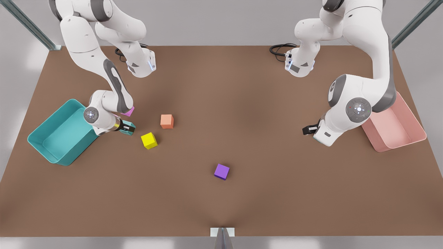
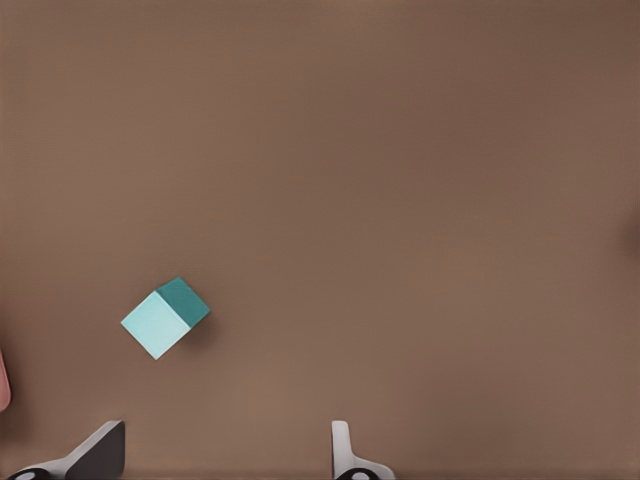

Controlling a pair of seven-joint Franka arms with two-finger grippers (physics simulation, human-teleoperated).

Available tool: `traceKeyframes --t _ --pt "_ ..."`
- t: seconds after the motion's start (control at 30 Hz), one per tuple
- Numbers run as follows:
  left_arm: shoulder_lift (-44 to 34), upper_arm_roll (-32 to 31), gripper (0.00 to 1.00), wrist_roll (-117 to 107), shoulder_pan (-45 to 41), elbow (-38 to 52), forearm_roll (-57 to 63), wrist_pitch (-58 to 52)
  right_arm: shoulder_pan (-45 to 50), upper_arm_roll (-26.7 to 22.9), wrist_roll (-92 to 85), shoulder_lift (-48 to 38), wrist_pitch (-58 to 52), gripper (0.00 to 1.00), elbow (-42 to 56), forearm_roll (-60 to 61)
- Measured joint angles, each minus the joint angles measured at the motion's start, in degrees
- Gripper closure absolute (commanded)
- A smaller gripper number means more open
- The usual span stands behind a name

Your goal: Stack the two blue cubes on top of each other

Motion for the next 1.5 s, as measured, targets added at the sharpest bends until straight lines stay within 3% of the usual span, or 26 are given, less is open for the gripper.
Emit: traceKeyframes --t 0.07,0.13,0.2,0.37,0.47,0.57,0.77,0.97,1.1,1.17,1.33,1.5 --pt "0.0 0.0 0.0 0.0 0.0 0.0 0.0 0.0 0.0 0.0 0.1 0.6 0.8 0.01 -0.1 0.3" --pt "0.0 0.0 0.0 -0.1 0.0 0.0 0.0 0.0 0.0 0.0 0.1 0.7 1.3 0.37 -0.2 0.5" --pt "0.0 0.0 0.0 -0.1 0.0 0.0 0.0 -0.1 0.0 0.1 -0.2 0.8 1.7 0.42 -0.2 0.9" --pt "0.0 0.0 0.0 -0.2 -0.1 0.0 0.0 -0.4 0.1 0.4 -1.3 -2.1 -0.2 0.42 3.2 1.8" --pt "0.0 0.0 0.0 -0.2 -0.1 0.0 0.0 -0.5 1.6 1.3 -2.5 -4.3 -6.0 0.42 12.5 5.3" --pt "0.0 0.0 0.0 -0.2 -0.1 0.0 0.0 -0.6 10.8 1.6 -2.8 -4.2 -11.3 0.42 22.6 7.8" --pt "0.0 0.0 0.0 -0.3 -0.1 0.0 0.0 -0.6 37.7 1.3 6.4 13.0 -14.6 0.41 46.4 9.5" --pt "2.7 0.5 0.0 -0.5 -0.7 -0.8 -0.3 -0.3 45.6 1.1 19.8 24.0 -11.2 0.41 52.7 5.6" --pt "0.5 13.2 0.0 2.1 -0.8 -11.4 -1.4 3.5 46.6 1.1 26.8 27.8 -9.3 0.41 54.4 4.9" --pt "0.3 17.4 0.0 3.0 -0.9 -18.2 -2.3 8.9 46.6 1.1 29.9 28.8 -8.7 0.0 54.7 4.5" --pt "-0.1 22.0 0.0 2.3 -0.9 -28.6 -7.7 21.2 46.3 1.1 36.7 28.7 -7.8 0.0 55.2 4.0" --pt "0.5 23.4 0.0 -1.6 -0.7 -34.2 -11.2 30.0 37.6 1.4 40.2 17.9 -12.0 0.0 55.9 4.1"
